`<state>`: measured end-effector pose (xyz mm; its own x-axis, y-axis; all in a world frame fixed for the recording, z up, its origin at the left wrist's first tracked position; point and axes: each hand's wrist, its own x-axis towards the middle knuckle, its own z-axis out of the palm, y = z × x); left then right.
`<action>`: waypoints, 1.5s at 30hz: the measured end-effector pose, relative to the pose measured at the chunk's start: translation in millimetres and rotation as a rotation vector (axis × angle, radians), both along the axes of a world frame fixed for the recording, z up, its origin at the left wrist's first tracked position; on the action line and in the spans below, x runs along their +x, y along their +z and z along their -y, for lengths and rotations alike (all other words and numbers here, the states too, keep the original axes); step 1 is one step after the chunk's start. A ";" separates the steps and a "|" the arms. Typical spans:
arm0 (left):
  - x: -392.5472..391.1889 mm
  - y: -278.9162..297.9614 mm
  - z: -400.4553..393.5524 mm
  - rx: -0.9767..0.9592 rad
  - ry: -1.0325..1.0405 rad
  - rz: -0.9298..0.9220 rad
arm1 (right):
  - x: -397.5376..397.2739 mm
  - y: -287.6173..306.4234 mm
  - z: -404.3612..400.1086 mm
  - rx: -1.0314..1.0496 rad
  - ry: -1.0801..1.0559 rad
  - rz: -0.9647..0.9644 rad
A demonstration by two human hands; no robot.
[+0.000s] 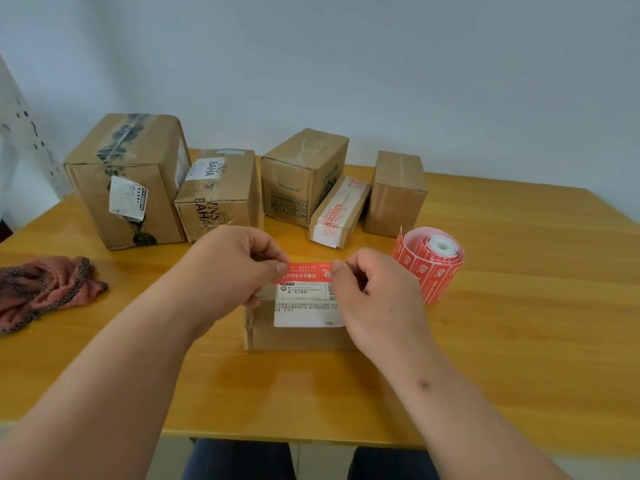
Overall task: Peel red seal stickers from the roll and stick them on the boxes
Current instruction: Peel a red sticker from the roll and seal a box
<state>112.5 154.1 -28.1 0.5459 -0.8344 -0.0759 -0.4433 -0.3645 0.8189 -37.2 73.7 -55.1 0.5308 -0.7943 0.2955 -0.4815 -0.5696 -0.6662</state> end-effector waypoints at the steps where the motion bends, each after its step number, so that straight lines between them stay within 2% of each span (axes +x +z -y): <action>1: 0.0 -0.3 0.3 0.003 0.000 0.003 | 1.0 0.7 0.4 -0.018 -0.003 -0.042; 4: 0.7 -1.8 2.8 0.050 -0.024 0.032 | 2.2 1.2 1.8 -0.126 -0.006 -0.165; 7: 2.4 -4.4 4.9 0.124 -0.072 0.094 | 0.1 1.0 3.3 -0.198 0.019 -0.202; 17: -17.1 -3.4 -5.0 0.172 -0.124 0.220 | -8.6 -3.9 25.1 -0.142 0.129 -0.254; 25: -23.4 -13.6 -2.9 0.202 -0.055 0.293 | -10.0 -8.6 29.0 -0.200 0.170 -0.328; 37: -26.7 -24.1 0.2 0.202 -0.010 0.391 | -10.0 -16.8 28.9 -0.320 0.192 -0.310; 45: -27.7 -26.2 3.8 0.212 0.008 0.406 | -9.6 -17.2 31.0 -0.324 0.209 -0.324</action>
<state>84.8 150.4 -54.4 0.5730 -0.8193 -0.0227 -0.7097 -0.5098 0.4863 -46.8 42.7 -72.3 0.7738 -0.5559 0.3036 -0.4878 -0.8287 -0.2744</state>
